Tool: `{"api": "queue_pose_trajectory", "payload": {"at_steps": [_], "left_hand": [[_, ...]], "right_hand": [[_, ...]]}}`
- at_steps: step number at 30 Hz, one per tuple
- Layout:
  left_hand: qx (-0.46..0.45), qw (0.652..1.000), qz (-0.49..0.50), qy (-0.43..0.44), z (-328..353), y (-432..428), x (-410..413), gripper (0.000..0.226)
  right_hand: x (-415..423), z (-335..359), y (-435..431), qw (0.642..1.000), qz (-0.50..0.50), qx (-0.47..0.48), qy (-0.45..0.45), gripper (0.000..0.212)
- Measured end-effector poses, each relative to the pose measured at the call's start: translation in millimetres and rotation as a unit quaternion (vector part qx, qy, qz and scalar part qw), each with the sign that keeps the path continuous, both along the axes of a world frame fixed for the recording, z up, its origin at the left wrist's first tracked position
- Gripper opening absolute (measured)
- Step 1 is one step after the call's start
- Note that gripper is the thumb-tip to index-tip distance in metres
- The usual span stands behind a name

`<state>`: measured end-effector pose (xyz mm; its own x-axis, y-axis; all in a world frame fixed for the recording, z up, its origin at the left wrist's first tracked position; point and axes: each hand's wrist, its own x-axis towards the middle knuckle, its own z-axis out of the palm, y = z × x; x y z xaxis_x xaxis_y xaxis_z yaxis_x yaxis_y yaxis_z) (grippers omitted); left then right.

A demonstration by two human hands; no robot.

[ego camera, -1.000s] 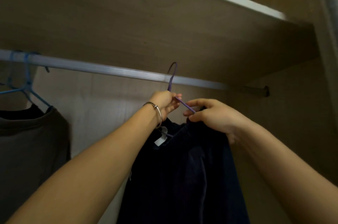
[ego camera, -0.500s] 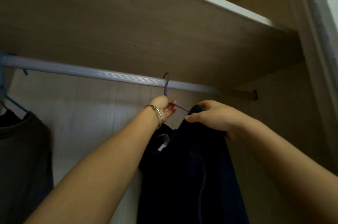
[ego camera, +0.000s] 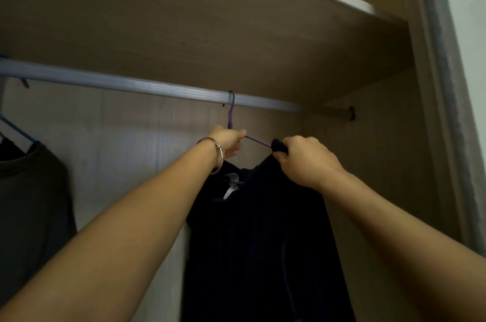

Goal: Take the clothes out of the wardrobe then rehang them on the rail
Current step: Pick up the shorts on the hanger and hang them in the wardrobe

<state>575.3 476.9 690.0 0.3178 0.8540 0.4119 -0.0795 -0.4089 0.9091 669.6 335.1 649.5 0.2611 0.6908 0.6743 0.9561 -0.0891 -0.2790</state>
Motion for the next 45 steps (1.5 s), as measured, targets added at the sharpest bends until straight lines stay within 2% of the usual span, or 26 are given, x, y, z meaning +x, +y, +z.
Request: {"api": "queue_pose_trajectory", "payload": {"at_steps": [3,6,11,16,20,24,28,33,37,42,45], "left_hand": [[0.018,1.000,-0.015,0.003,1.0,-10.0,6.6,0.037],[0.000,0.998,-0.059,0.017,0.6,-25.1,27.2,0.016],[-0.030,0.995,-0.089,0.016,-7.4,-29.0,70.8,0.023],[-0.018,0.992,-0.118,0.035,-10.7,-23.3,99.0,0.047],[-0.006,0.993,-0.104,0.063,-11.0,-25.6,116.7,0.034],[0.013,0.992,-0.096,0.086,-12.7,-27.7,127.1,0.031],[0.010,0.991,-0.104,0.084,-16.4,-33.3,129.5,0.049],[0.029,0.989,-0.096,0.107,-18.8,-36.2,128.8,0.053],[0.055,0.989,-0.088,0.104,-23.9,-34.2,123.9,0.054],[0.075,0.984,-0.111,0.117,-34.7,-47.8,107.1,0.052],[0.084,0.985,-0.088,0.125,-47.2,-48.3,87.3,0.044]], "right_hand": [[8.5,-2.7,-5.4,0.999,-0.014,0.031,-0.001,0.026],[25.4,-2.7,-9.1,0.998,-0.041,0.039,-0.002,0.026],[57.6,-5.3,-8.2,0.997,-0.077,0.029,0.014,0.027],[85.6,-5.3,-4.0,0.997,-0.032,0.010,0.073,0.027],[97.2,-2.3,-2.0,0.993,-0.016,0.016,0.120,0.026],[102.3,0.6,-2.7,0.985,-0.007,0.000,0.174,0.028],[104.0,-1.3,-6.3,0.977,-0.001,0.007,0.212,0.035],[104.1,-5.7,-10.2,0.983,-0.018,0.007,0.182,0.046],[102.6,-4.9,-18.4,0.983,0.002,0.013,0.181,0.031],[101.7,-4.2,-25.3,0.979,-0.019,0.011,0.204,0.034],[97.7,-9.6,-32.4,0.981,-0.029,0.010,0.191,0.039]]}}
